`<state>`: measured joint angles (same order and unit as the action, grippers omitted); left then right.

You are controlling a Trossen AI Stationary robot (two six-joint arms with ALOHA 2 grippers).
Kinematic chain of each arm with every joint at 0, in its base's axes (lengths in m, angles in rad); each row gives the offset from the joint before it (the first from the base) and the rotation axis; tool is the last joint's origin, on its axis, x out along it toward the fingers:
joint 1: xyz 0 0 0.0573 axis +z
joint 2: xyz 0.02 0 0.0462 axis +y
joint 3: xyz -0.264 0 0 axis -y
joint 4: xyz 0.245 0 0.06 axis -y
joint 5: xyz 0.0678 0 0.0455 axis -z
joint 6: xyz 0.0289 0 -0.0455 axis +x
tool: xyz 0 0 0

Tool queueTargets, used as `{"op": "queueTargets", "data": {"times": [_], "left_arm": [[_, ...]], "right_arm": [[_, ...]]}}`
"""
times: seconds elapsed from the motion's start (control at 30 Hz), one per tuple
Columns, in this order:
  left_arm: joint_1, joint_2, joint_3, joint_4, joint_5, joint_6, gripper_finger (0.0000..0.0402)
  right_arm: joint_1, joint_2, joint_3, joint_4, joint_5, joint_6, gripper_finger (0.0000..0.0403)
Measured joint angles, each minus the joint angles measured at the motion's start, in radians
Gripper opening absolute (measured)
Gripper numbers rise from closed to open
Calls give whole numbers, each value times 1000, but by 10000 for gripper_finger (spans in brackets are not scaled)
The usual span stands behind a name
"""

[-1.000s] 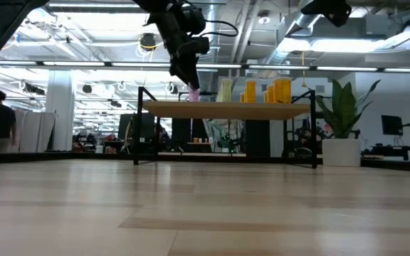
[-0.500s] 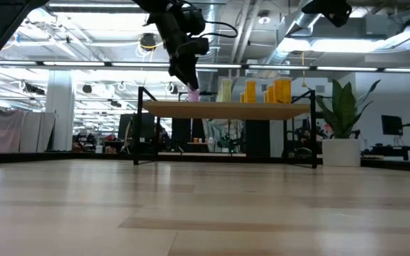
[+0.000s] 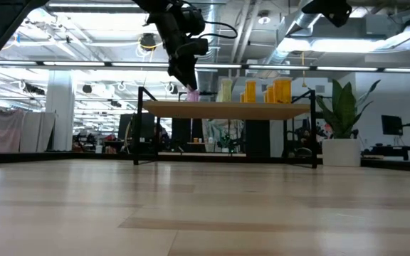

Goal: Pick and place medicine bottles onto shelf by color
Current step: Put the small pink pill bottle on the shelf aligned with the other small pink pill bottle, then put the small green pill bottle on the shelf aligned with the other pink pill bottle

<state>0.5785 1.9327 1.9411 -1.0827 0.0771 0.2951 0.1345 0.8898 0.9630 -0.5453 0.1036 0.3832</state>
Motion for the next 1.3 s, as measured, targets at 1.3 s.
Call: {"op": "queueTargets", "data": {"times": [1.3], "left_arm": [[-399,-214,32,-467,320,-282,129]], "right_arm": [[194,0,0,0,-9,-13,260]]}}
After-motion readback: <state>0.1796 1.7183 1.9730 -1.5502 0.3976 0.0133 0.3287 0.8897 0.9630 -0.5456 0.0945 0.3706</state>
